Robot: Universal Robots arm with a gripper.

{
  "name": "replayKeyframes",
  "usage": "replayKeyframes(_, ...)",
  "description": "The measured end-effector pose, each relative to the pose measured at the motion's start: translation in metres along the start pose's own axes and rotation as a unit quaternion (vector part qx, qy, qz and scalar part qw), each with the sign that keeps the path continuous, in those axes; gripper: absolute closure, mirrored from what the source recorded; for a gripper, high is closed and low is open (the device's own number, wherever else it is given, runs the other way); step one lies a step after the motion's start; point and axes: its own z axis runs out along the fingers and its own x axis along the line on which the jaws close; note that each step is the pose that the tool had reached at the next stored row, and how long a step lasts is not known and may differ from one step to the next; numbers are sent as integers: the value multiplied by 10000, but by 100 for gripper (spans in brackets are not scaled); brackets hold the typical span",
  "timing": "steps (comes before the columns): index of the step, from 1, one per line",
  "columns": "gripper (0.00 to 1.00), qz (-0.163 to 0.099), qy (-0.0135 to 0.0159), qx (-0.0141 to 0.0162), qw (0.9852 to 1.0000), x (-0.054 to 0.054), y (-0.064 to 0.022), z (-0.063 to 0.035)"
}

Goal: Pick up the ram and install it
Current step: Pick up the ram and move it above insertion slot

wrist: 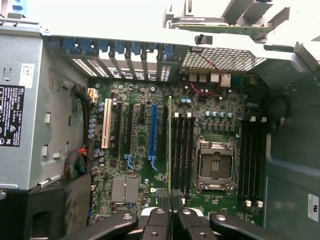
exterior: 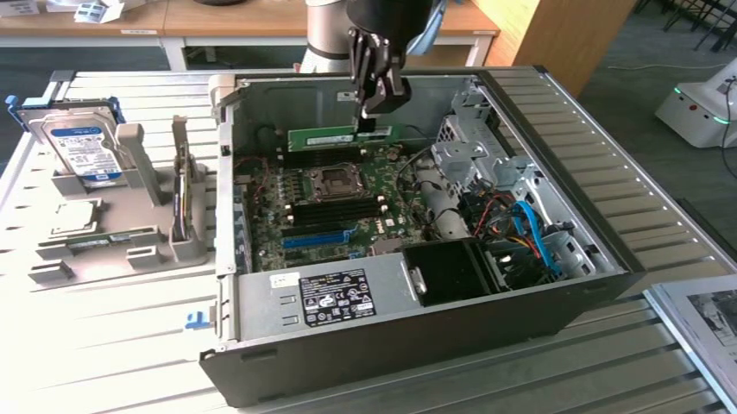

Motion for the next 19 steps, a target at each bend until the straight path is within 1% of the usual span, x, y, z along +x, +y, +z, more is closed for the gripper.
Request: replayKeyframes(19, 88, 0, 0, 0, 10000, -201, -9, 8)
